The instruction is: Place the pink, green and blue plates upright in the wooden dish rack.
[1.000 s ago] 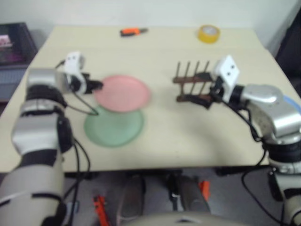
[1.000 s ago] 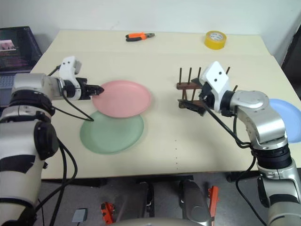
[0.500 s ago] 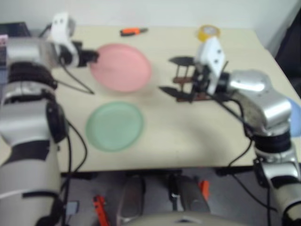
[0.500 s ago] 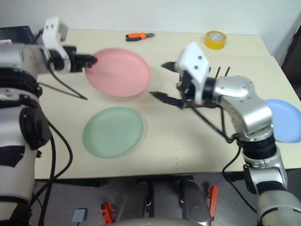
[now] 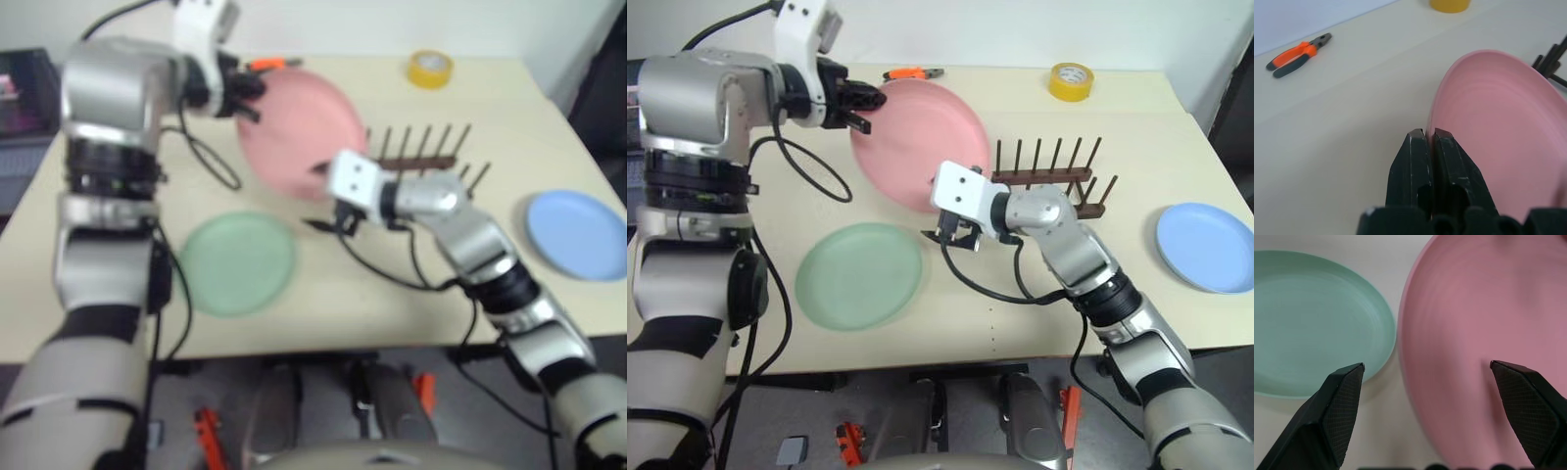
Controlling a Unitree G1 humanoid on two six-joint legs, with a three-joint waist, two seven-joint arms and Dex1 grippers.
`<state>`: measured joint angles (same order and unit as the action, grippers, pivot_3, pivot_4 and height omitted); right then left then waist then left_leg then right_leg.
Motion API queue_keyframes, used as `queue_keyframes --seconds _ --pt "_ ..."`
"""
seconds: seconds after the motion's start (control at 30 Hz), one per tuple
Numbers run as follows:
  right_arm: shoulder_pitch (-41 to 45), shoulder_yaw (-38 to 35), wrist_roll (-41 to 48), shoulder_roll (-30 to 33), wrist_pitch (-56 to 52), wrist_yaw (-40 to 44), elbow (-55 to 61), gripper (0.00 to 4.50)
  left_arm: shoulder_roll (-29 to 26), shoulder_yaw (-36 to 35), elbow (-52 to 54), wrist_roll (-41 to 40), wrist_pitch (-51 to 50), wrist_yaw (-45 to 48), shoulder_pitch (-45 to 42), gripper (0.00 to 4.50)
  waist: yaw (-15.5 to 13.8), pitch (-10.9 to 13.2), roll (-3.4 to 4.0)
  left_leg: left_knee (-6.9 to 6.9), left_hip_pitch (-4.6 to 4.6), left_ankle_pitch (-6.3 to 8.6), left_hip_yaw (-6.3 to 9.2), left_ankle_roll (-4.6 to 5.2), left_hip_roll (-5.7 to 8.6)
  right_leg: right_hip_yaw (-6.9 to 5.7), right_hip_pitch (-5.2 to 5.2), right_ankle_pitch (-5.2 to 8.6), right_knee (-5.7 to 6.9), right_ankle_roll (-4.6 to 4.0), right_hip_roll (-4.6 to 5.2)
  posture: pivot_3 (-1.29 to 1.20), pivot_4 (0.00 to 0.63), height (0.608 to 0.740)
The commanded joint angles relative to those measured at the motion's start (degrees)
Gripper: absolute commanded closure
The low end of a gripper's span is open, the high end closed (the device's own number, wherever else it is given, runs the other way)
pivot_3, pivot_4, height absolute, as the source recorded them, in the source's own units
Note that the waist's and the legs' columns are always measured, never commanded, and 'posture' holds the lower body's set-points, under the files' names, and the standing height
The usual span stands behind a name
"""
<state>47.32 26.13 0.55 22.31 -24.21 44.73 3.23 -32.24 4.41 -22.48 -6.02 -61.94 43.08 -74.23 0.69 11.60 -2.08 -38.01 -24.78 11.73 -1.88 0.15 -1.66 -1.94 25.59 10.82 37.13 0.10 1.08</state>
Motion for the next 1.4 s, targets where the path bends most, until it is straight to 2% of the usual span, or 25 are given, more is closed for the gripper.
queue_keyframes --seconds 0.03,0.3,0.4,0.57,0.67,1.0,1.13,1.23,1.4 --pt "0.54 -0.4 -1.75 -0.12 1.18 0.19 1.56 0.6 -0.33 -0.65 3.27 -1.04 -0.9 -0.85 -0.88 4.5 0.0 0.0 0.0 0.0 0.01 0.0 0.01 0.0 0.01 0.0 0.0 0.0 0.01 0.0 0.0 0.0 0.15 0.74" --pt "-0.21 -1.67 -2.88 0.45 1.21 0.99 2.75 3.5 0.9 -0.31 2.25 -1.71 -0.26 -1.76 -0.88 4.5 -0.09 0.0 0.0 -0.02 0.02 0.0 -0.01 -0.01 0.05 0.01 -0.02 0.0 -0.02 0.01 0.03 0.0 0.15 0.74" --pt "-0.57 -2.44 -2.73 0.65 1.49 1.27 3.43 4.46 1.2 -0.21 2.16 -2.13 0.06 -1.4 -1.05 4.5 -0.16 0.0 0.0 -0.01 0.02 0.0 -0.01 -0.01 0.05 0.02 -0.02 0.0 -0.03 0.01 0.03 0.0 0.15 0.74" --pt "-0.51 -4.81 -1.75 0.69 2.92 0.93 4.35 4.46 1.11 -1.1 2.82 -4.07 -0.79 0.61 -2.71 4.5 -0.17 0.0 0.0 -0.01 0.02 -0.01 0.0 -0.01 0.05 0.0 -0.02 0.0 -0.01 0.01 0.03 0.0 0.15 0.74" --pt "-0.39 -5.68 -1.51 0.66 3.93 0.7 4.17 4.5 0.95 -1.47 2.24 -4.26 -1.05 0.68 -3.46 3.74 -0.2 0.0 0.0 -0.01 0.02 -0.01 0.0 -0.01 0.05 0.0 -0.02 0.0 -0.02 0.01 0.03 0.0 0.15 0.74" --pt "-0.37 -5.89 -1.46 0.25 6.15 1.33 2.68 4.5 -2.73 -3.77 5.92 -9.33 -3.62 3.11 -5.72 0.07 -0.05 0.0 0.0 0.01 0.02 -0.01 0.0 -0.01 0.04 0.01 -0.01 0.0 -0.03 0.01 0.02 0.0 0.15 0.74" --pt "-0.07 -6.63 -0.52 -0.41 6.77 1.63 1.72 4.5 -6.83 -7.73 8.55 -12.7 -3.41 4.6 -7.39 0.03 0.29 0.0 0.01 0.03 0.02 -0.01 0.0 -0.01 0.03 0.01 0.0 0.0 -0.04 0.0 0.01 0.0 0.15 0.74" --pt "0.5 -9.9 3.43 -2.65 5.3 1.39 1.3 4.5 -10.73 -12.69 11.63 -16.48 -0.76 7.31 -6.38 0.03 0.8 0.0 0.01 0.03 0.03 -0.01 0.0 -0.01 0.03 0.02 0.0 0.0 -0.03 0.0 0.02 0.0 0.15 0.74" --pt "2.7 -19.76 14.1 -4.68 -1.88 0.55 3.05 4.5 -17.19 -22.18 19.55 -21.81 6.95 12.26 5.36 0.03 1.01 0.0 0.04 0.09 0.15 -0.04 -0.04 -0.07 0.0 0.08 -0.05 0.01 0.02 -0.02 0.08 0.0 0.15 0.74"
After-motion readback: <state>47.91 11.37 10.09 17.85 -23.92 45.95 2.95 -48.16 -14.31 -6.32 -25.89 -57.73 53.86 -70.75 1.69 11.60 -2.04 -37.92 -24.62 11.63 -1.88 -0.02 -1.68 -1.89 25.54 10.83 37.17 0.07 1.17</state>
